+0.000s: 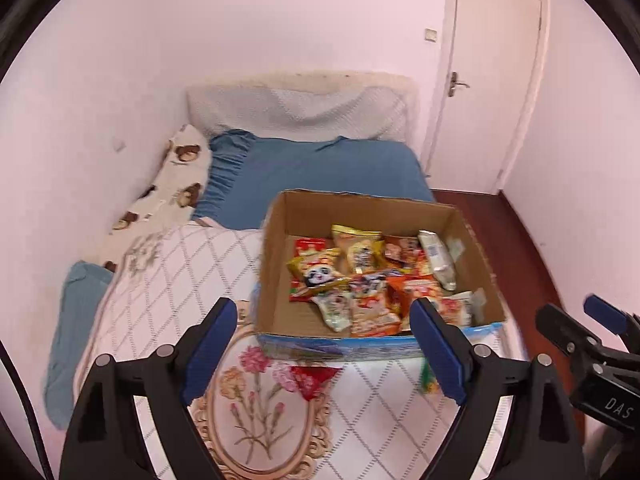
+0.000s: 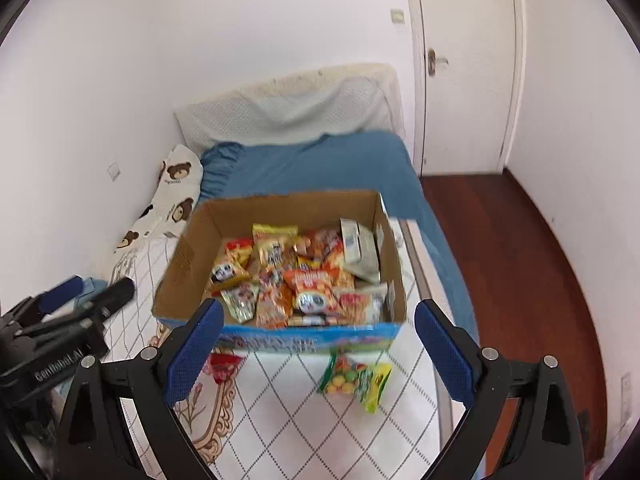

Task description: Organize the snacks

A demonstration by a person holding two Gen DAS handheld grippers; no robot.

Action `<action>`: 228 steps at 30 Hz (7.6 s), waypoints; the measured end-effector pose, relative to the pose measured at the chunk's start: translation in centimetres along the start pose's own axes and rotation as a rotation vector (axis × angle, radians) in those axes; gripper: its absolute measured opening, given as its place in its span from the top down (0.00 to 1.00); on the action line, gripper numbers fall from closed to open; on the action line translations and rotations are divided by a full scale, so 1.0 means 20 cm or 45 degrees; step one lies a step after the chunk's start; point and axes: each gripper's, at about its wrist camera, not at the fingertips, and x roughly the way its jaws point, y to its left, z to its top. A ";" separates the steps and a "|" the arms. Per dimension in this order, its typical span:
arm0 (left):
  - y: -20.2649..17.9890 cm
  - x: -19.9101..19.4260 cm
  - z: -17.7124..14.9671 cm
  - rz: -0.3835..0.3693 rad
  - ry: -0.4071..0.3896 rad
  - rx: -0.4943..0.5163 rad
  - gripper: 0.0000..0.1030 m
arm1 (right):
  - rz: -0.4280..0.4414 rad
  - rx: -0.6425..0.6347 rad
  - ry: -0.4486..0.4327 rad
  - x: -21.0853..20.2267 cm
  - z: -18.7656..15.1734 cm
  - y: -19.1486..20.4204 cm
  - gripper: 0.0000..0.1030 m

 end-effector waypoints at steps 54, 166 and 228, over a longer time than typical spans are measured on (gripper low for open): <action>-0.05 1.00 -0.74 -0.206 0.688 0.141 0.46 | 0.131 -0.333 0.684 1.15 -0.40 -0.08 0.12; -0.07 0.98 0.18 -0.084 0.760 0.060 0.16 | -0.053 -0.018 0.562 1.14 0.21 -0.16 0.05; 0.04 -0.81 -0.21 -0.019 -0.134 0.004 0.02 | -0.151 -0.128 -0.340 -1.02 -0.25 0.13 0.00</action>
